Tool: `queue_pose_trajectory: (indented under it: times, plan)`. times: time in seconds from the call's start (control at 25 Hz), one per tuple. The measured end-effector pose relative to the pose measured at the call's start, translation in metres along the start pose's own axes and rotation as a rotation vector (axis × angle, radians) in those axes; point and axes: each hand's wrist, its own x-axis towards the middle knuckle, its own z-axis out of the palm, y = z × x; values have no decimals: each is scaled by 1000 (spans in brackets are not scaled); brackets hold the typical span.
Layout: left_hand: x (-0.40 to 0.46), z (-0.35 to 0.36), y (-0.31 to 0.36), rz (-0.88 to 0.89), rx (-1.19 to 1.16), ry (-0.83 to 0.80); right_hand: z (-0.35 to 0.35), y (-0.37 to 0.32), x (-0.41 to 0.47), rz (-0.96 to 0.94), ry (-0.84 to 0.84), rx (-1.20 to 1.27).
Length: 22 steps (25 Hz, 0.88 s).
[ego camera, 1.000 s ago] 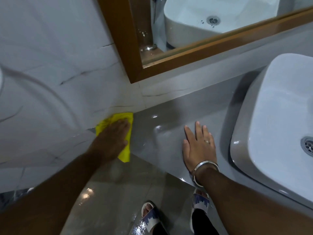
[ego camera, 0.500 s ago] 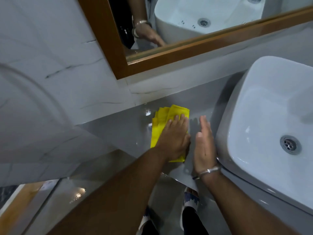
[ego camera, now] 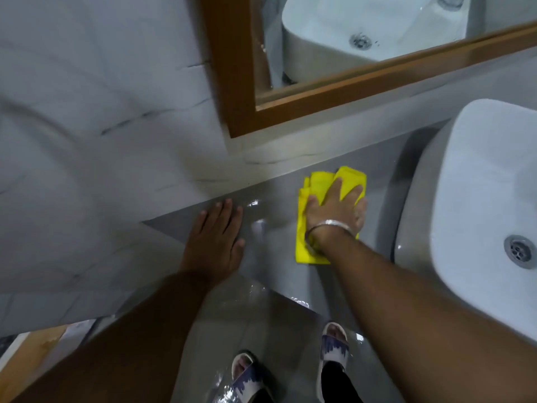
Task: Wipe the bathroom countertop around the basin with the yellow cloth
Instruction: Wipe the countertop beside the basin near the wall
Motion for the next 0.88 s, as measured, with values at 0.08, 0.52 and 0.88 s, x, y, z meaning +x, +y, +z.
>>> queue_pose_trajectory:
  times: [0.08,0.52,0.88]
  plan:
    - [-2,1,-3,5,-21,3,-2,-1,14,-78,5,-103]
    - [-1,1,-3,33,-17,34,-10,29,13,-278,17,-151]
    - [-3,-4,-3,17,-46,-28,20,89,-84,-858,56,-348]
